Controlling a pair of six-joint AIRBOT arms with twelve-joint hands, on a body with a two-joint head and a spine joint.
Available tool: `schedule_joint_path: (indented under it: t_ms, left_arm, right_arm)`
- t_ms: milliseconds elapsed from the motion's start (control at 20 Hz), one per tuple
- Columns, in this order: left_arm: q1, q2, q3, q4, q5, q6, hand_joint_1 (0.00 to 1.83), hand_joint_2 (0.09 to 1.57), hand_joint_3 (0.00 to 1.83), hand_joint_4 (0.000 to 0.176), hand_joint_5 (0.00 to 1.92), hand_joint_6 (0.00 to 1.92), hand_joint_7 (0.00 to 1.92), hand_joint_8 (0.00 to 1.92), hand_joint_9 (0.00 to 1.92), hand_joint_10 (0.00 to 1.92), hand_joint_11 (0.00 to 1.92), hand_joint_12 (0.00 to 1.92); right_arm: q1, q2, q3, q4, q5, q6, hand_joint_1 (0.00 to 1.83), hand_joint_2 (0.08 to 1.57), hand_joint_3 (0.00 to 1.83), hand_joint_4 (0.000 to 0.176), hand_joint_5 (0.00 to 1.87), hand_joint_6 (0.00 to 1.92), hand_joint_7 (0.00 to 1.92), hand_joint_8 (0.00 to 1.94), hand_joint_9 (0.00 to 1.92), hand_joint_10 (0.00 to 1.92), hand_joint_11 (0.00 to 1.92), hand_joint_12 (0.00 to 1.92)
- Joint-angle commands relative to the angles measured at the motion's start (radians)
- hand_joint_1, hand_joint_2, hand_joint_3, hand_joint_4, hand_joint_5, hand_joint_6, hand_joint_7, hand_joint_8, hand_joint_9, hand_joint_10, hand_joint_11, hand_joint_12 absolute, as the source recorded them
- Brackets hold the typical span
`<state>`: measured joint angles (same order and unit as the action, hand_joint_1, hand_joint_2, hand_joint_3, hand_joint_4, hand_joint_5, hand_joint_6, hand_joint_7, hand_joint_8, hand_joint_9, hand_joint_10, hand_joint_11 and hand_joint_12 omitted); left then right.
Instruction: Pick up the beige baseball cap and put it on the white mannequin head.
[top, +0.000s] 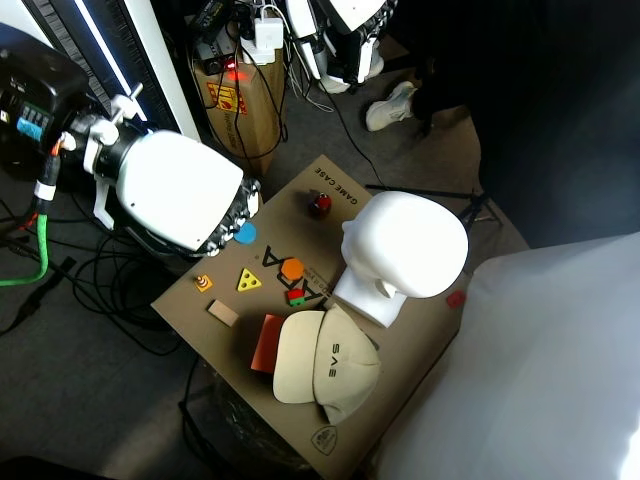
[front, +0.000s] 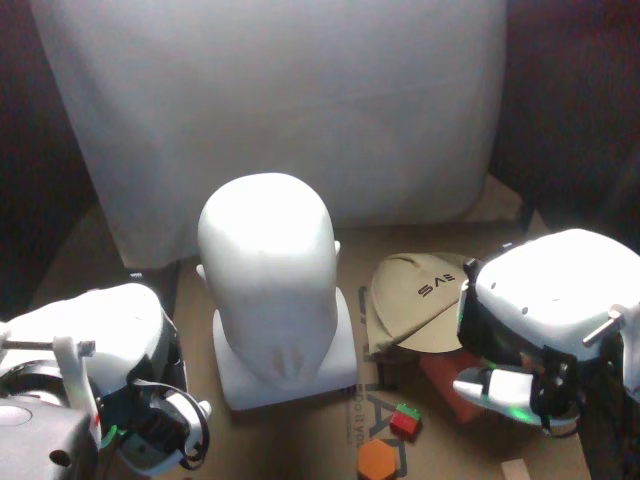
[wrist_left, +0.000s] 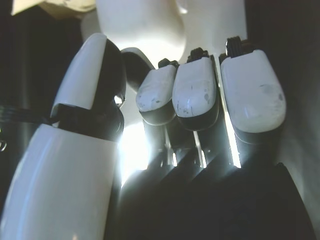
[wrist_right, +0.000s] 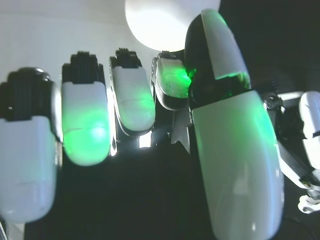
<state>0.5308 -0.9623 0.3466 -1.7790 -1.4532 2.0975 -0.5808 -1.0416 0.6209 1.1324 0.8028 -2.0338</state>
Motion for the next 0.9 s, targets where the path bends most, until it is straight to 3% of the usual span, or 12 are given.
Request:
schedule_joint_path:
  t_ms: [0, 200, 250, 300, 450, 600, 750, 850]
  left_arm:
    - [-0.001, 0.0, -0.002, 0.078, -0.054, -0.003, 0.0, 1.05, 0.14, 0.0, 0.09, 0.05, 0.02, 0.03, 0.0, 0.02, 0.0, 0.18]
    - [0.01, -0.001, 0.003, 0.095, -0.055, -0.003, 0.0, 1.05, 0.14, 0.0, 0.09, 0.05, 0.02, 0.03, 0.0, 0.02, 0.0, 0.18]
    - [0.014, 0.0, 0.003, 0.099, -0.055, -0.003, 0.0, 1.11, 0.01, 0.0, 0.1, 0.0, 0.04, 0.0, 0.02, 0.0, 0.0, 0.31]
    - [0.015, 0.0, 0.002, 0.099, -0.055, -0.003, 0.0, 1.11, 0.01, 0.0, 0.1, 0.0, 0.05, 0.0, 0.03, 0.0, 0.0, 0.33]
    - [0.017, -0.006, -0.008, 0.099, -0.056, -0.003, 0.0, 1.11, 0.0, 0.0, 0.1, 0.0, 0.03, 0.0, 0.0, 0.0, 0.0, 0.19]
    - [0.072, -0.024, 0.01, 0.159, -0.062, -0.007, 0.0, 1.11, 0.0, 0.0, 0.1, 0.0, 0.04, 0.0, 0.01, 0.0, 0.0, 0.27]
    - [0.201, -0.037, 0.043, 0.329, -0.066, -0.126, 0.0, 1.12, 0.0, 0.0, 0.12, 0.0, 0.06, 0.01, 0.03, 0.01, 0.0, 0.32]
    - [0.278, -0.075, 0.07, 0.398, -0.155, -0.217, 0.0, 1.12, 0.0, 0.0, 0.12, 0.0, 0.07, 0.01, 0.04, 0.01, 0.0, 0.34]
  right_arm:
    - [0.014, 0.003, -0.005, -0.056, 0.065, 0.005, 0.0, 0.91, 0.21, 0.01, 0.03, 0.07, 0.05, 0.05, 0.02, 0.07, 0.0, 0.5]
    - [0.012, 0.003, -0.006, -0.044, 0.077, 0.003, 0.0, 0.91, 0.21, 0.01, 0.03, 0.07, 0.05, 0.05, 0.02, 0.07, 0.0, 0.5]
    - [0.012, 0.003, -0.006, -0.042, 0.08, 0.002, 0.0, 0.99, 0.06, 0.009, 0.05, 0.01, 0.07, 0.0, 0.05, 0.01, 0.0, 0.48]
    - [0.012, 0.003, -0.006, -0.042, 0.082, 0.0, 0.0, 1.0, 0.05, 0.009, 0.05, 0.0, 0.07, 0.0, 0.05, 0.01, 0.0, 0.48]
    - [0.012, 0.003, -0.005, -0.042, 0.083, -0.007, 0.0, 1.0, 0.04, 0.009, 0.05, 0.0, 0.07, 0.0, 0.05, 0.01, 0.0, 0.48]
    - [0.01, 0.003, 0.01, -0.045, 0.072, -0.011, 0.0, 1.0, 0.04, 0.009, 0.05, 0.0, 0.07, 0.0, 0.05, 0.01, 0.0, 0.48]
    - [-0.023, 0.008, 0.061, -0.164, 0.062, 0.069, 0.0, 1.02, 0.04, 0.009, 0.05, 0.0, 0.07, 0.0, 0.05, 0.0, 0.0, 0.47]
    - [-0.067, 0.018, 0.107, -0.349, 0.067, 0.189, 0.26, 1.04, 0.03, 0.0, 0.04, 0.0, 0.07, 0.0, 0.05, 0.0, 0.0, 0.45]
